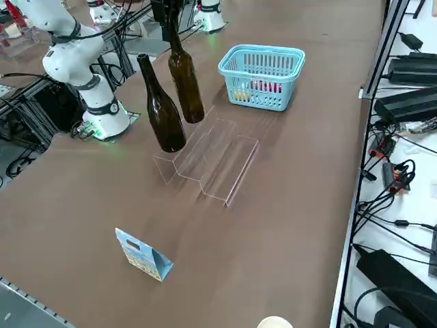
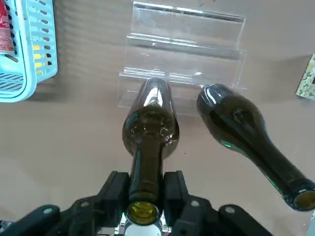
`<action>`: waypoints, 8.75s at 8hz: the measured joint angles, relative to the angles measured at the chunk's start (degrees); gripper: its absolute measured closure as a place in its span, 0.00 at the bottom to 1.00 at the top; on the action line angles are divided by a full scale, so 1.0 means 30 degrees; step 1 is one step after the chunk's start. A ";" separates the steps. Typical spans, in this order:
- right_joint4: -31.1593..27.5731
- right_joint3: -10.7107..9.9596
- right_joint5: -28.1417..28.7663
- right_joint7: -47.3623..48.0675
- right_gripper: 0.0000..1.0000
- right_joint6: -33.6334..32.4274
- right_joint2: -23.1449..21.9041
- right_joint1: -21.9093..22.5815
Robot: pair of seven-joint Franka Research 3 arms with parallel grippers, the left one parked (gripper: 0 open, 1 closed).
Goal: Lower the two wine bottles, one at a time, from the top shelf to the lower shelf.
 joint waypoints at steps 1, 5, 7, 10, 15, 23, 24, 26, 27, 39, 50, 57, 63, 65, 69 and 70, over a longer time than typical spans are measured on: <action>-0.0001 0.0001 0.0000 0.0000 0.61 0.0007 -0.0001 0.0000; 0.0137 -0.0001 0.0000 -0.0071 0.61 0.0571 0.0128 0.0000; 0.1150 -0.0040 -0.0001 -0.0818 0.61 0.0965 0.1079 -0.0001; 0.3967 -0.0115 0.0000 -0.2119 0.61 0.1201 0.3785 -0.0002; 0.6538 -0.0279 0.0000 -0.3339 0.61 0.1790 0.6695 -0.0010; 0.6689 -0.0280 0.0061 -0.5062 0.61 0.3331 0.8567 -0.0011; 0.6690 -0.0281 0.0067 -0.5333 0.61 0.3356 0.8802 -0.0013; 0.6689 -0.0283 0.0112 -0.5477 0.61 0.3360 0.9145 -0.0021; 0.6690 -0.0283 0.0189 -0.5635 0.61 0.3360 0.9292 -0.0022; 0.6789 -0.0343 0.0208 -0.6351 0.00 0.3817 0.9889 -0.0082; 0.4911 -0.2510 -0.0994 -0.8456 0.00 0.0673 0.4064 -0.1174; -0.0380 -0.2872 -0.1640 -0.8456 0.00 0.1507 0.0558 -0.1715; -0.1606 -0.2877 -0.2206 -0.8454 0.18 0.1793 -0.0094 -0.1853; -0.1607 -0.2872 -0.2398 -0.8454 0.32 0.1959 -0.0097 -0.1855; -0.1607 -0.2804 -0.2440 -0.8454 0.34 0.2311 -0.0103 -0.1854; -0.1607 -0.2777 -0.2440 -0.8454 0.36 0.2325 -0.0103 -0.1854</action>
